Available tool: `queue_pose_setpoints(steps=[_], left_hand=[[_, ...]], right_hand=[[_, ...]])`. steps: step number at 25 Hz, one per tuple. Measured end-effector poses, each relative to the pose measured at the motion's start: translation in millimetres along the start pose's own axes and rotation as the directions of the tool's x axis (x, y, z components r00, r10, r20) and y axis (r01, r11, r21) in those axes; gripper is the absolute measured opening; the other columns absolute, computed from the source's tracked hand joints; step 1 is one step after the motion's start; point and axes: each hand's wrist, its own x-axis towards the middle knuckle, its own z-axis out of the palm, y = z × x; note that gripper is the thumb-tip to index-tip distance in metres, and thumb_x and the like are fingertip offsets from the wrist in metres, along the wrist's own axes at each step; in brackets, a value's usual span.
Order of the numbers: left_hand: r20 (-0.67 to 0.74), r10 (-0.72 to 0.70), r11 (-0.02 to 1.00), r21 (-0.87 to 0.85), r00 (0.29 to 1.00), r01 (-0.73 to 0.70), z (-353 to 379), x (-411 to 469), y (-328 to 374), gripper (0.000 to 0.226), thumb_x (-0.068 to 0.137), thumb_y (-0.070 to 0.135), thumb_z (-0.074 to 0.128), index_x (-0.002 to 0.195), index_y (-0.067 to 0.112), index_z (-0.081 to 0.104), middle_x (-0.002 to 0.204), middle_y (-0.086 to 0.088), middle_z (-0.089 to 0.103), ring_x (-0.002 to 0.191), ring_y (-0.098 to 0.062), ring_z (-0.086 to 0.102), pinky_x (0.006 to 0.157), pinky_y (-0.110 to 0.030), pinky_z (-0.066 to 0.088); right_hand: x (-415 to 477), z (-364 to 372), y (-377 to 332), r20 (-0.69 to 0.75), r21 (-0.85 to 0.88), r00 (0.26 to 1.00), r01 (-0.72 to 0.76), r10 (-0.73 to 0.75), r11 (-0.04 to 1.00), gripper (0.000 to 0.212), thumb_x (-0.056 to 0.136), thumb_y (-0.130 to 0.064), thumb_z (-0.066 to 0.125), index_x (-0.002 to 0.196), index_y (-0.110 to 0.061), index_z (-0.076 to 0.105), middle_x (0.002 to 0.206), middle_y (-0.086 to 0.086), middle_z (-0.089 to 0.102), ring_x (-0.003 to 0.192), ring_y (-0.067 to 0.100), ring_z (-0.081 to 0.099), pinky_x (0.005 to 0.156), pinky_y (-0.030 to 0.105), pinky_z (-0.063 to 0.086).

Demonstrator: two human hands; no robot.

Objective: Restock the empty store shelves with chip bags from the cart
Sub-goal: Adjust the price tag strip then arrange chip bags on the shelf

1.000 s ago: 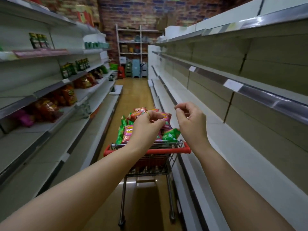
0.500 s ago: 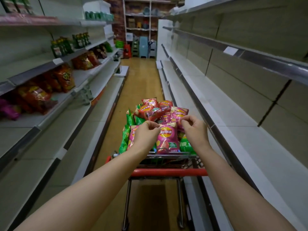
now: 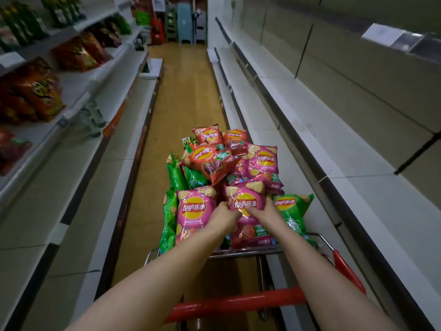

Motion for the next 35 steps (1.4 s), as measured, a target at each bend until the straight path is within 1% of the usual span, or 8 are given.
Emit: queue_pose_setpoints(steps=[2,8,13,19,24,27,31,35], left_hand=[[0.035,-0.040,0.998,-0.036,0.999,0.041,5.5,14.1,-1.6,0.030,0.093,0.018,0.053,0.120,0.005,0.048,0.087,-0.003,0.058,0.069,-0.014,0.055,0.053,-0.021,0.042],[0.096,-0.053,0.989,-0.135,0.994,0.065,19.0,33.7,-7.2,0.026,0.088,0.012,0.060,0.113,0.011,0.052,0.105,-0.008,0.063,0.101,-0.029,0.063,0.092,-0.041,0.052],[0.031,0.035,0.985,-0.170,0.999,-0.029,21.0,22.6,3.8,0.038,0.089,0.021,0.061,0.120,0.013,0.041,0.106,-0.004,0.056,0.094,-0.022,0.062,0.077,-0.031,0.052],[-0.066,0.254,0.931,-0.255,0.965,-0.262,21.9,-23.8,27.9,0.098,0.065,0.070,0.063,0.142,0.020,0.030,0.134,-0.004,0.050,0.119,-0.026,0.053,0.097,-0.047,0.047],[0.130,0.423,0.801,-0.515,0.897,-0.304,34.2,-105.9,42.9,0.057,0.089,0.047,0.055,0.136,0.018,0.042,0.118,-0.002,0.065,0.091,-0.016,0.070,0.067,-0.024,0.058],[0.089,0.525,0.721,-0.576,0.847,-0.386,51.8,-163.1,40.8,0.050,0.089,0.043,0.055,0.132,0.018,0.047,0.112,-0.006,0.068,0.091,-0.020,0.071,0.071,-0.030,0.059],[0.081,0.647,0.623,-0.630,0.758,-0.464,76.0,-253.6,35.9,0.030,0.089,0.037,0.054,0.114,0.021,0.055,0.099,-0.004,0.072,0.082,-0.019,0.072,0.066,-0.029,0.059],[0.170,0.747,0.577,-0.645,0.643,-0.501,100.1,-345.1,33.3,0.040,0.084,0.040,0.055,0.116,0.015,0.055,0.095,-0.005,0.074,0.080,-0.020,0.072,0.060,-0.026,0.058]], right_hand=[[8.8,8.4,5.0,0.009,-0.022,0.999,-0.038,0.038,0.999,0.107,0.057,-0.068,0.067,0.141,-0.015,0.026,0.133,0.012,0.049,0.118,0.032,0.051,0.098,0.052,0.041],[-0.5,5.5,-5.3,-0.067,-0.092,0.997,-0.035,0.029,0.995,0.099,0.070,-0.048,0.074,0.144,-0.012,0.019,0.129,0.011,0.053,0.116,0.032,0.053,0.099,0.049,0.041],[-26.8,-17.9,-17.9,-0.156,0.037,0.984,0.093,-0.086,0.995,0.088,0.073,-0.032,0.077,0.141,-0.014,0.025,0.126,0.009,0.054,0.109,0.027,0.056,0.082,0.031,0.048],[-103.2,-75.2,-42.3,-0.361,0.246,0.901,0.342,-0.242,0.907,0.084,0.071,-0.035,0.078,0.138,-0.023,0.030,0.116,-0.002,0.054,0.103,0.018,0.059,0.081,0.032,0.053],[-190.2,-116.8,-36.7,-0.427,0.343,0.835,0.505,-0.347,0.792,0.073,0.069,-0.035,0.079,0.130,-0.027,0.039,0.110,-0.006,0.061,0.095,0.013,0.064,0.080,0.036,0.057],[-254.6,-137.6,-18.1,-0.435,0.424,0.809,0.571,-0.395,0.703,0.043,0.082,-0.037,0.065,0.121,-0.034,0.044,0.103,-0.008,0.064,0.083,0.011,0.070,0.067,0.026,0.058],[-344.9,-165.6,12.3,-0.486,0.458,0.787,0.599,-0.379,0.656,0.035,0.091,-0.044,0.049,0.123,-0.030,0.047,0.095,-0.006,0.070,0.078,0.010,0.071,0.062,0.023,0.056],[-440.6,-192.1,42.3,-0.588,0.429,0.724,0.657,-0.360,0.620,0.023,0.090,-0.041,0.050,0.110,-0.029,0.051,0.083,-0.008,0.072,0.074,0.011,0.071,0.057,0.020,0.055]])
